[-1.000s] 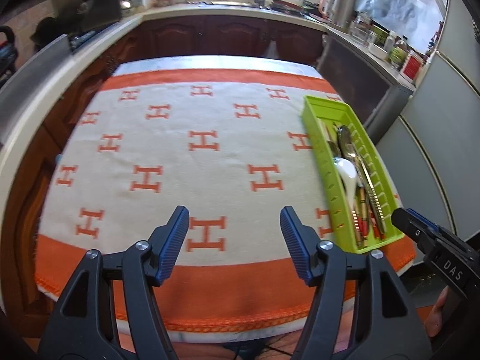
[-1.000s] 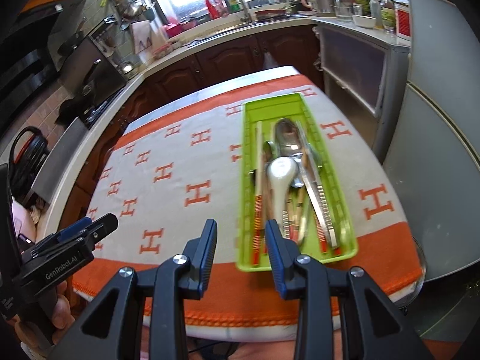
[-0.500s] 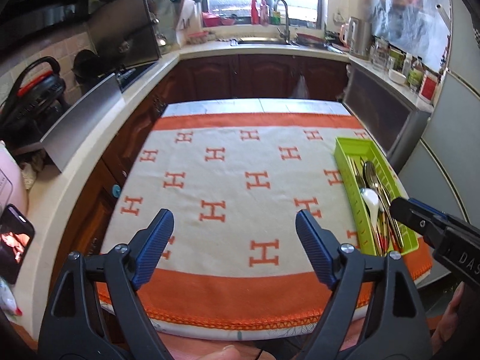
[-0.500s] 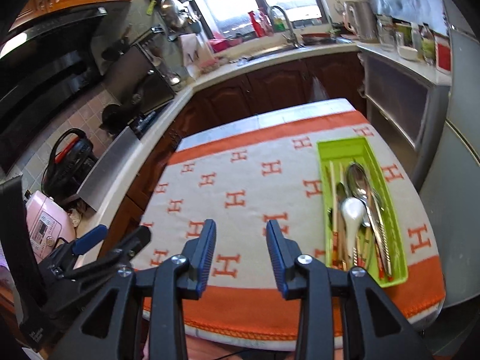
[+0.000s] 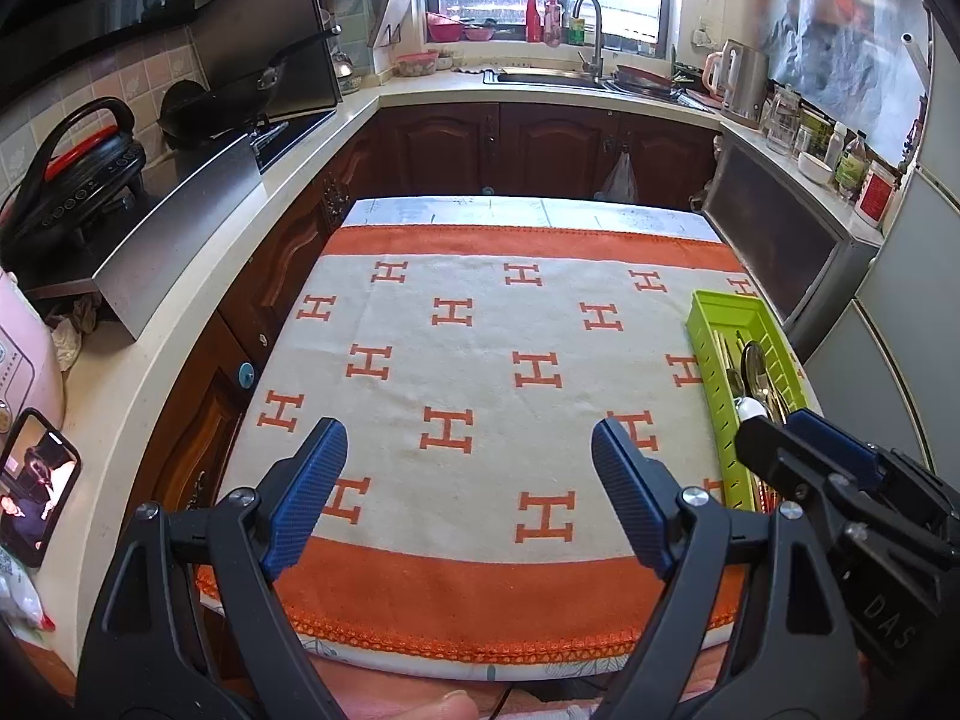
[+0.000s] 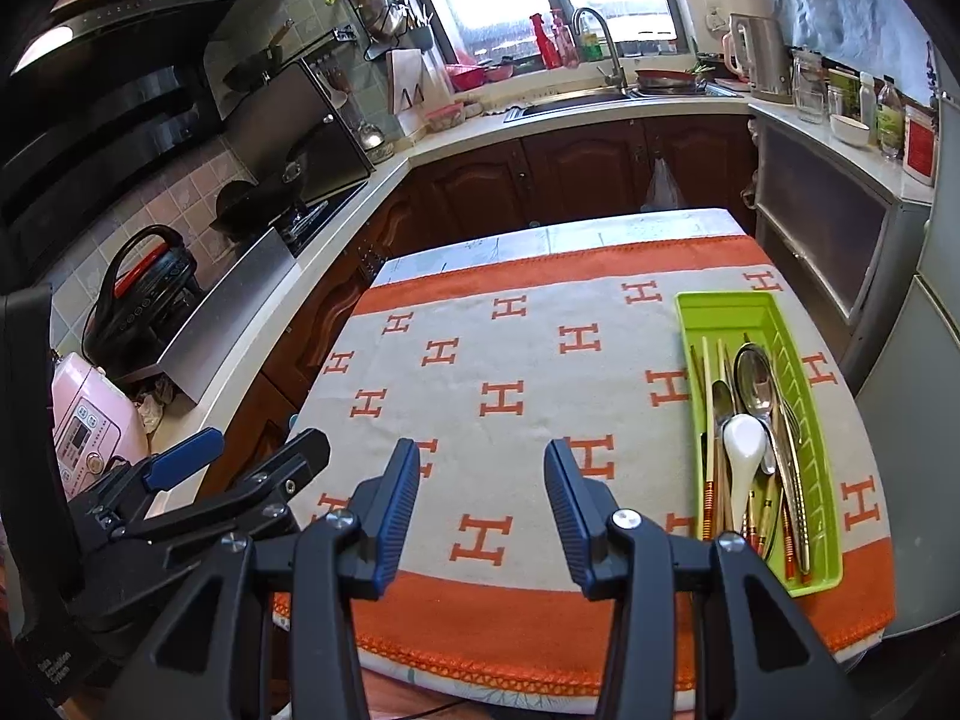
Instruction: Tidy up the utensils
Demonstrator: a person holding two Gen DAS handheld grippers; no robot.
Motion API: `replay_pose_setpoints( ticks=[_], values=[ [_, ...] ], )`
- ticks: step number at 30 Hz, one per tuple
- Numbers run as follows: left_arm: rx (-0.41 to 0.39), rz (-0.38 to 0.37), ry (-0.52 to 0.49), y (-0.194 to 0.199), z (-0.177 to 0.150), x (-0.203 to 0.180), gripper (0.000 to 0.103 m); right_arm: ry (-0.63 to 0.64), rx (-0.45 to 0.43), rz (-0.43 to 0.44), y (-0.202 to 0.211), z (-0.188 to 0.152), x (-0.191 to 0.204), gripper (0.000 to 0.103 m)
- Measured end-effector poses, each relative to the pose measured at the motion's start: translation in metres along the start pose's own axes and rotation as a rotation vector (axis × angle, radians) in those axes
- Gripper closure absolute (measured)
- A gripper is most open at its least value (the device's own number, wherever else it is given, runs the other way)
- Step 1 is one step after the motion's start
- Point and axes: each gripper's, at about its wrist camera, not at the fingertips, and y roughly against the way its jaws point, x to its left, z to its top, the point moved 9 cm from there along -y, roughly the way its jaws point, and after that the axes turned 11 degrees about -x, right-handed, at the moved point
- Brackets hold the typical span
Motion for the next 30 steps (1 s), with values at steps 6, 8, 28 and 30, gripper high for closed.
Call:
replay_pose_setpoints(
  ticks=[6, 8, 28, 30],
  values=[
    [0.025, -0.004, 0.018, -0.012, -0.001, 0.000, 0.021, -0.003, 0.007, -0.009, -0.003, 0.002, -0.003, 0.060],
    [0.029, -0.005, 0.017, -0.016, -0.002, -0.001, 0.021, -0.003, 0.006, -0.013, -0.003, 0.003, -0.004, 0.060],
    [0.061, 0.002, 0.026, -0.034, -0.005, 0.004, 0.021, 0.006, 0.023, -0.014, -0.017, 0.005, 0.003, 0.060],
    [0.059, 0.001, 0.027, -0.036, -0.004, 0.005, 0.021, 0.004, 0.025, -0.013, -0.017, 0.006, 0.003, 0.060]
  ],
)
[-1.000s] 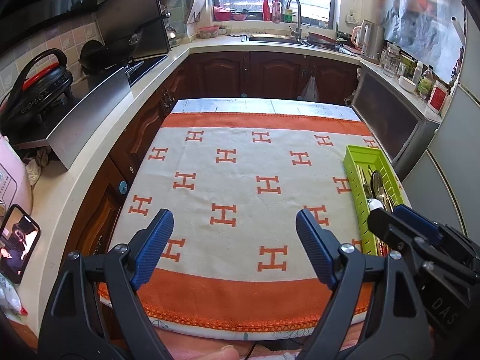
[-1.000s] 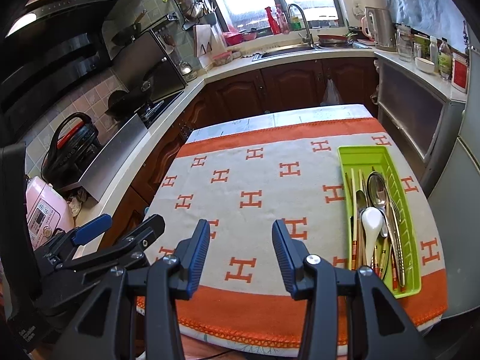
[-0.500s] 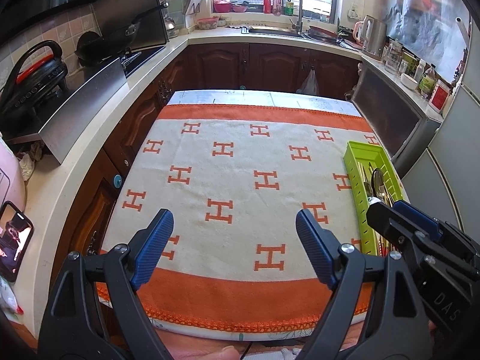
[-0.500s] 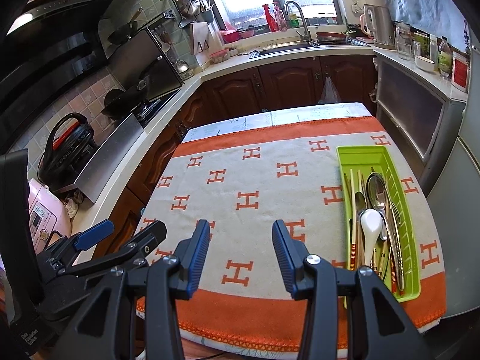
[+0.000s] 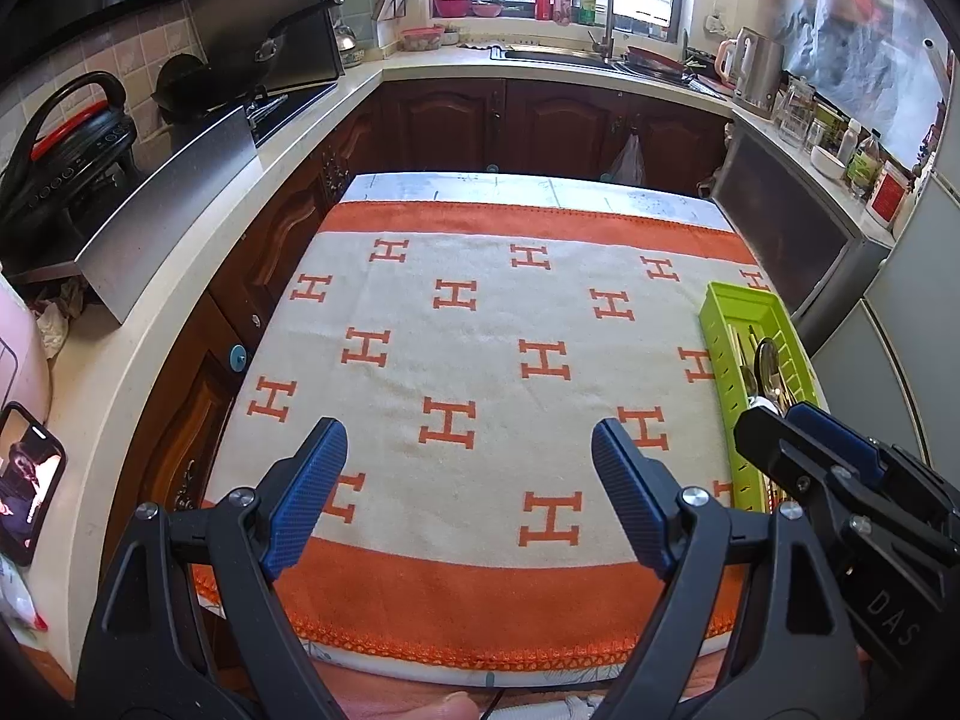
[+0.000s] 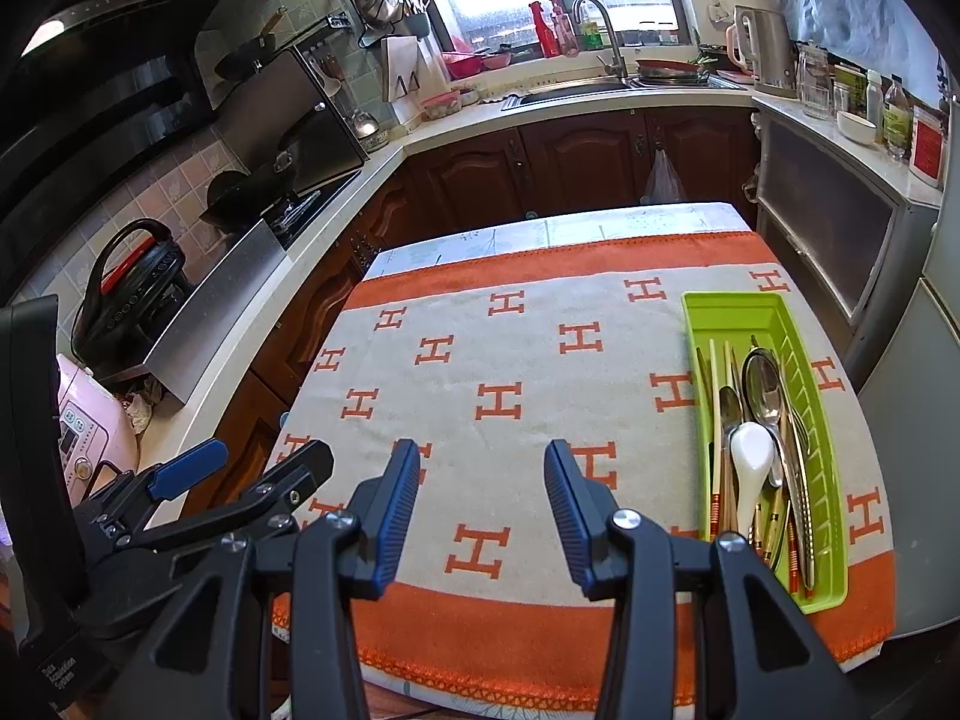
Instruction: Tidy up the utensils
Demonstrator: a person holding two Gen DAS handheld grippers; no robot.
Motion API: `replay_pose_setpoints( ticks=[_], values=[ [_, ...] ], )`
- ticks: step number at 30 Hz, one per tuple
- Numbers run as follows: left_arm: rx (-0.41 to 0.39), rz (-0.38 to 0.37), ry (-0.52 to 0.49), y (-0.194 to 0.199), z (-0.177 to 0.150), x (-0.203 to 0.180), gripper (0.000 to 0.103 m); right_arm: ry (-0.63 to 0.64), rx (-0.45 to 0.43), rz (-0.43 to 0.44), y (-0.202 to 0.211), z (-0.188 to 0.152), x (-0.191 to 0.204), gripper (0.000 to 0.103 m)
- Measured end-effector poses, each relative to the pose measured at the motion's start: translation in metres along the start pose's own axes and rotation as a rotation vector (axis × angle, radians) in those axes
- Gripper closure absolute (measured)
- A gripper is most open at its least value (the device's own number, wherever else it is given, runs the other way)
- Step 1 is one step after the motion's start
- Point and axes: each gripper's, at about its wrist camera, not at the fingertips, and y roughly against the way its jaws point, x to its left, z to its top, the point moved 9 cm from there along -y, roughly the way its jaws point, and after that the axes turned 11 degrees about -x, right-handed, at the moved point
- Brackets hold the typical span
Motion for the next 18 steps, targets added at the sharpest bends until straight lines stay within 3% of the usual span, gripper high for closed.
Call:
replay_pose_setpoints(
  ticks=[18],
  values=[
    [0.013, -0.001, 0.000, -0.0060, 0.0025, 0.0002, 0.021, -0.009, 0.012, 0.000, -0.0066, 0.0009, -0.0017, 0.060]
  ],
)
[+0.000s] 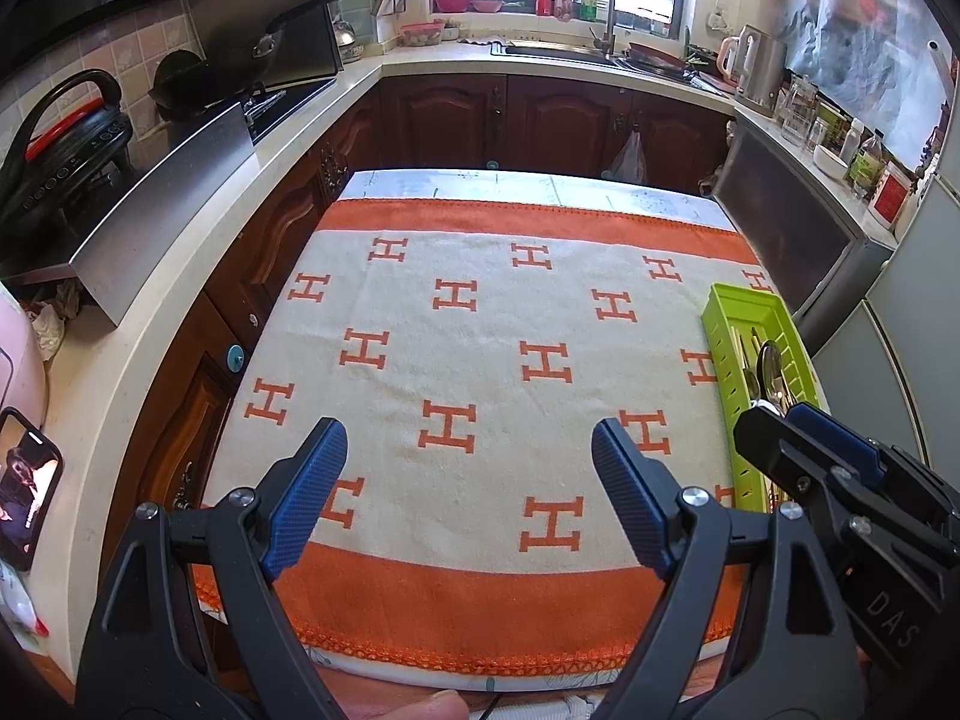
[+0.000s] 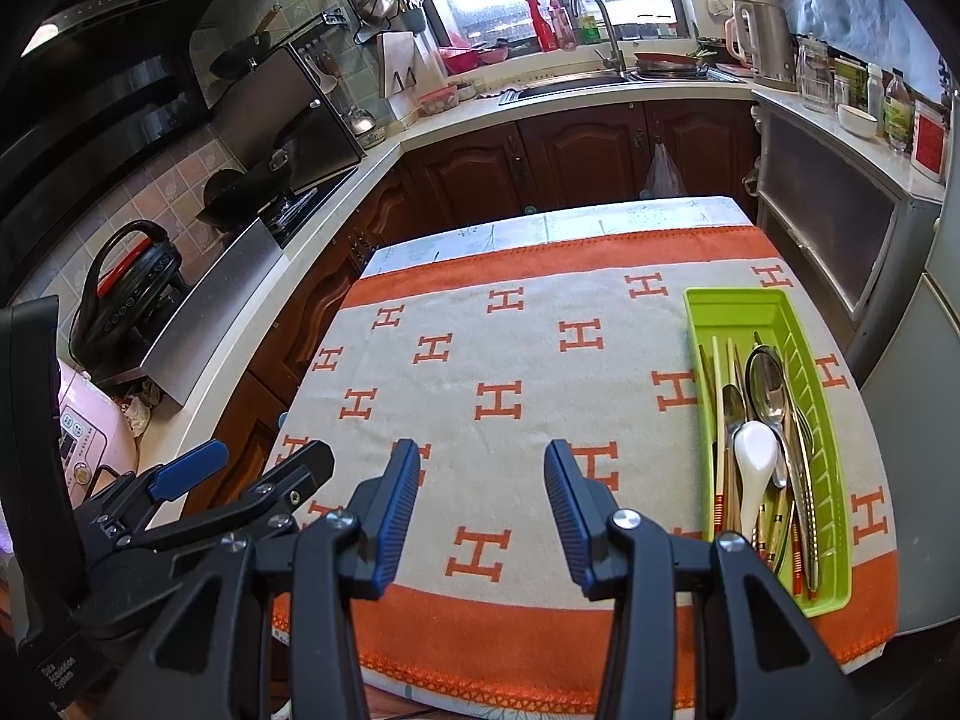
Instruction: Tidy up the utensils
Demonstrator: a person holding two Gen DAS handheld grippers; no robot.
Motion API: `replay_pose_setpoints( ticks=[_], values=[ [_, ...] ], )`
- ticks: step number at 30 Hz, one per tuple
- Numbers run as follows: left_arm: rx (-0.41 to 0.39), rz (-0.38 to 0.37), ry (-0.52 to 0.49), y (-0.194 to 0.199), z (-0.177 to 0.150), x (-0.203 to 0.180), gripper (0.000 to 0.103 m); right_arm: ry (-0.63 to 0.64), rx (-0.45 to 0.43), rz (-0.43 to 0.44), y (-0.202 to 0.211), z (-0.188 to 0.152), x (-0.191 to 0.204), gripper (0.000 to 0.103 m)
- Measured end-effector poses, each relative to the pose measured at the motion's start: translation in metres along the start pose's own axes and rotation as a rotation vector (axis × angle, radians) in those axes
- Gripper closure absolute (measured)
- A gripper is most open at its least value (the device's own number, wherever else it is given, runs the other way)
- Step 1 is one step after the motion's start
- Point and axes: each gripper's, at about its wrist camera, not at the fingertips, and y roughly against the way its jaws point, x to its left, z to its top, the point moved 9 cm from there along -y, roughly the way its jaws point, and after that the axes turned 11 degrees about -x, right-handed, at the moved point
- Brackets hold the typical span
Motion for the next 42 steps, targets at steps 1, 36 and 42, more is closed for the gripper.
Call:
replay_pose_setpoints(
  ticks=[1, 36, 42],
  values=[
    [0.002, 0.000, 0.000, -0.002, 0.000, 0.000, 0.021, -0.001, 0.001, 0.000, -0.001, 0.000, 0.000, 0.060],
    [0.041, -0.002, 0.014, -0.016, -0.010, 0.005, 0.021, -0.006, 0.048, -0.009, -0.014, -0.008, 0.002, 0.060],
    [0.051, -0.003, 0.018, -0.020, -0.010, 0.009, 0.021, -0.005, 0.054, -0.013, -0.016, -0.008, 0.003, 0.060]
  ],
)
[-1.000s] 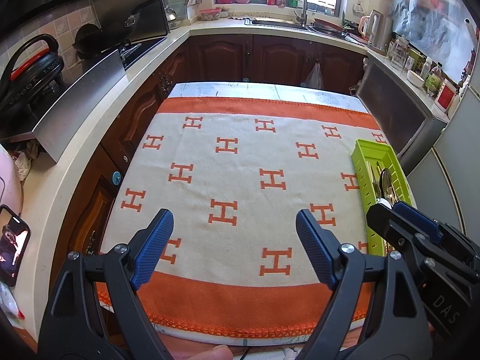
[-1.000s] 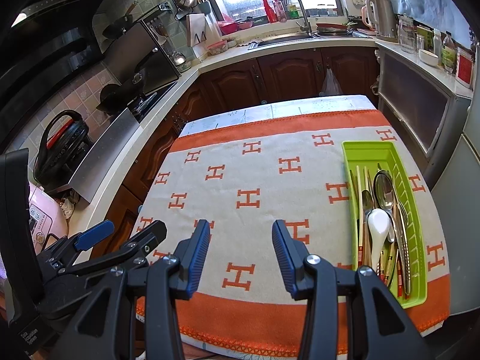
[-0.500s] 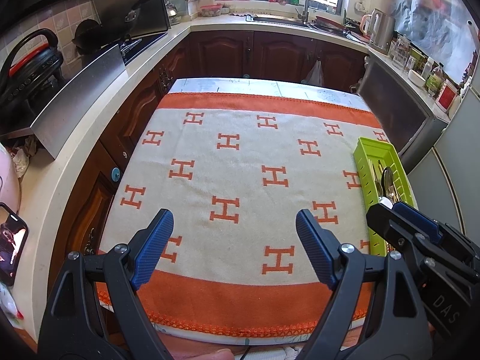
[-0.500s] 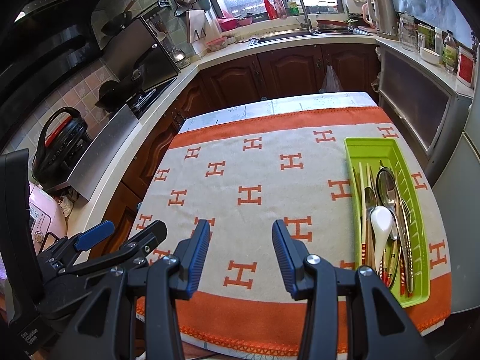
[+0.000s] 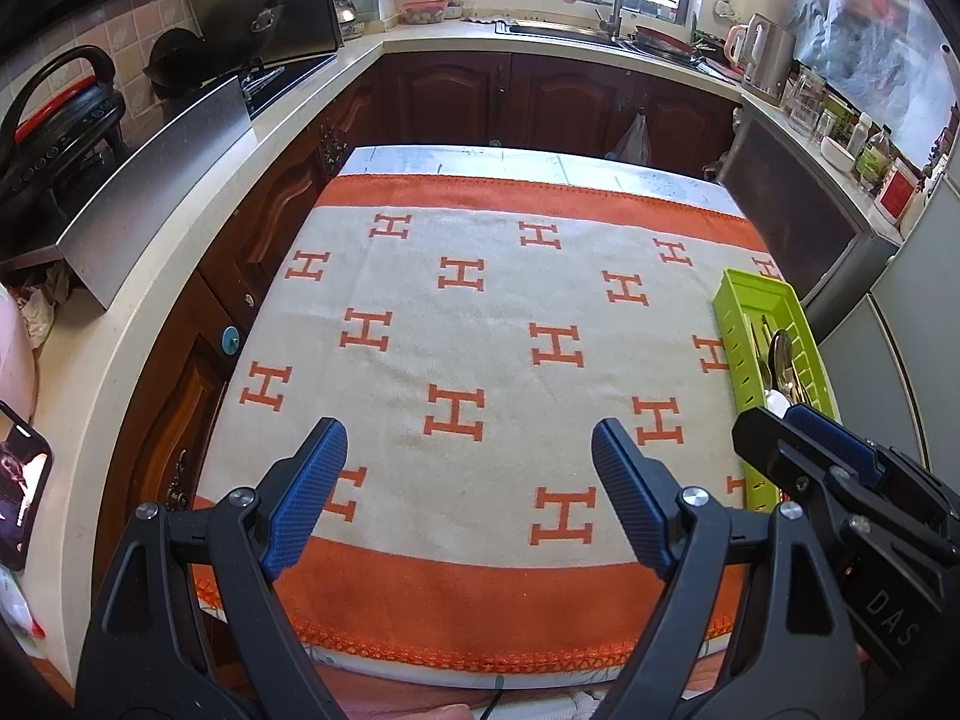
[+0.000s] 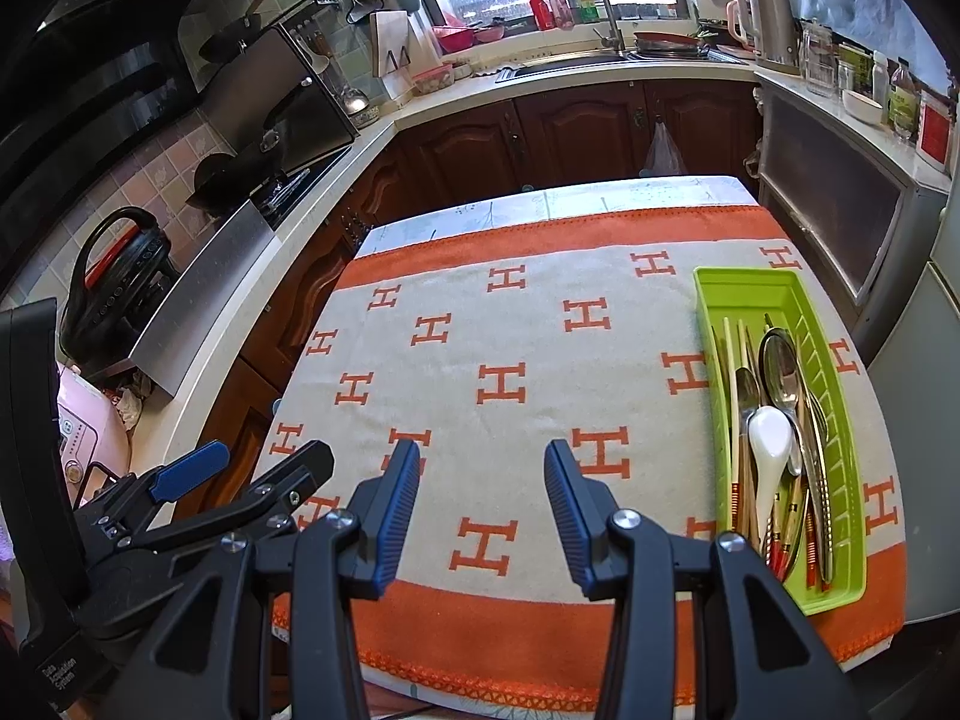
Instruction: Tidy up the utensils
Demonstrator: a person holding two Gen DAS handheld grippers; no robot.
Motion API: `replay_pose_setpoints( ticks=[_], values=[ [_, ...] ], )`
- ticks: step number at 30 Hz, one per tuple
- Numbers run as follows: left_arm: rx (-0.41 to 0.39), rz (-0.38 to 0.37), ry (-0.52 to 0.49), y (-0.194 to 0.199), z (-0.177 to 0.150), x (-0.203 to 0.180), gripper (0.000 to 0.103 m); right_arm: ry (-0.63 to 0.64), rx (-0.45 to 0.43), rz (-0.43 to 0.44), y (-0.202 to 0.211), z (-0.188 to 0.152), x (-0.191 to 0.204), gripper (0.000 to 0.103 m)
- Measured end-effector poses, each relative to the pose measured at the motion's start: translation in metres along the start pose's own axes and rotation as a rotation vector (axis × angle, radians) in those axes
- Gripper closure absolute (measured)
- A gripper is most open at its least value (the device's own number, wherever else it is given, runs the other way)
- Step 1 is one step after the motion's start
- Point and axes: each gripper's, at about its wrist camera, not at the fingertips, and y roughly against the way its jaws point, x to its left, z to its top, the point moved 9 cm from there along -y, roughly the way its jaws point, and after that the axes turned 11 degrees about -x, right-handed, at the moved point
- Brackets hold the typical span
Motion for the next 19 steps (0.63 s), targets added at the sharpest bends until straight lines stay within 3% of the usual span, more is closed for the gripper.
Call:
replay_pose_setpoints(
  ticks=[19],
  values=[
    [0.023, -0.004, 0.007, -0.013, -0.004, 0.008, 0.021, 0.002, 0.036, -0.013, -0.015, -0.003, 0.007, 0.060]
  ],
)
